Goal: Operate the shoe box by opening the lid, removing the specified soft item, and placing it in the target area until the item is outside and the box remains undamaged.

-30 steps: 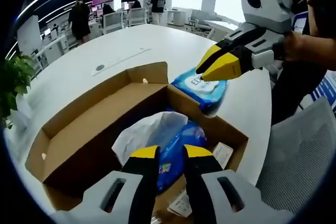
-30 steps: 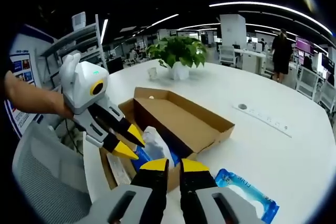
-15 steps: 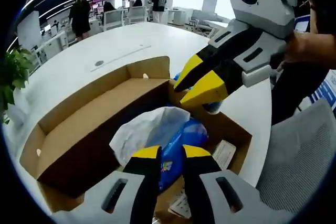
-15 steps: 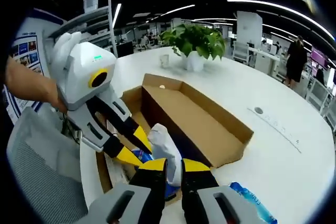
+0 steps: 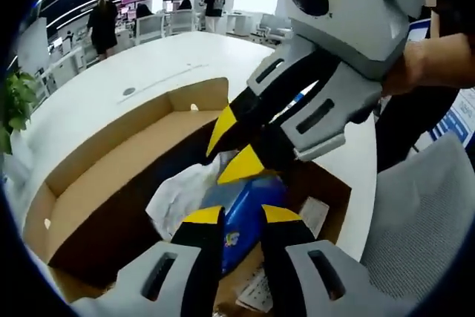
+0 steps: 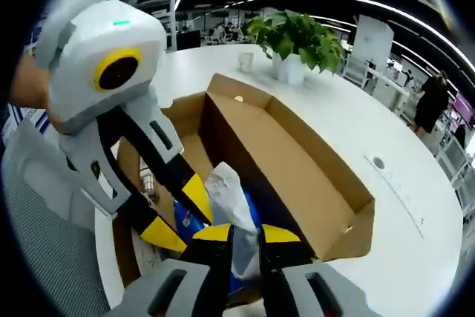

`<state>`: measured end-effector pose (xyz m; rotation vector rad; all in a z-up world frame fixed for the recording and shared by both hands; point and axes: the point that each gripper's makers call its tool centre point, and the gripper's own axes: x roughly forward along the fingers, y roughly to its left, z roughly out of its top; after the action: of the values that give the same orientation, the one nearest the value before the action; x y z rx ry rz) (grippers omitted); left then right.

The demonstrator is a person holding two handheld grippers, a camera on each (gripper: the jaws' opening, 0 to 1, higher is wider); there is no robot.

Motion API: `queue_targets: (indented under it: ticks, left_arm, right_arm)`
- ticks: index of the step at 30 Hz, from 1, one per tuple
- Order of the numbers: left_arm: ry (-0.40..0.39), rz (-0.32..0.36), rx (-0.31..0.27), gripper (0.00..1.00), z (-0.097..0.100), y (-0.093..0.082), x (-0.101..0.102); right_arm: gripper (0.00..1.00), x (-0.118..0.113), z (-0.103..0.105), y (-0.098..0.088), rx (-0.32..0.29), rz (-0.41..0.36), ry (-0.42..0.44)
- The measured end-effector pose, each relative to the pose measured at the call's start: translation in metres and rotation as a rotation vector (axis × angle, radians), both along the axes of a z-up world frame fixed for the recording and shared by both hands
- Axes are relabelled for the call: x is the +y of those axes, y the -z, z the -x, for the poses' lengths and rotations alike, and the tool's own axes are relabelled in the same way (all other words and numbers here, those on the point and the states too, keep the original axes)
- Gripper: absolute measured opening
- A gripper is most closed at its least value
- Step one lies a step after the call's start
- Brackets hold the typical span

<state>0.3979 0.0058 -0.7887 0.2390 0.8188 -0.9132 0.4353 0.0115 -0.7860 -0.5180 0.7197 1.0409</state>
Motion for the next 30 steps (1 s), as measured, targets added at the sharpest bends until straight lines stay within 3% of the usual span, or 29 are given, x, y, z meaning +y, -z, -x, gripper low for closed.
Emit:
queue_targets:
  ticks: [3,6,12,20,30]
  left_arm:
    - [0.013,-0.013,-0.001,0.16,-0.001,0.002,0.001]
    - [0.056,-0.068,-0.026,0.1,0.0,0.008,0.005]
    - [0.042,-0.079,-0.021,0.05,-0.003,0.01,0.008]
    - [0.052,-0.076,-0.024,0.0,0.001,0.011,0.008]
    - [0.012,-0.05,-0.034,0.0,0.002,-0.005,0.012]
  right_arm:
    - [0.1,0.001,-0.001,0.006,0.003,0.026,-0.01]
    - [0.08,0.0,-0.003,0.012,-0.003,0.057,-0.015]
    - [0.0,-0.002,-0.004,0.013,-0.011,0.073,-0.019]
    - [0.0,-0.005,-0.006,0.005,-0.015,0.038,0.034]
    - [0.0,-0.001,-0.009,-0.009,-0.009,-0.026,0.083]
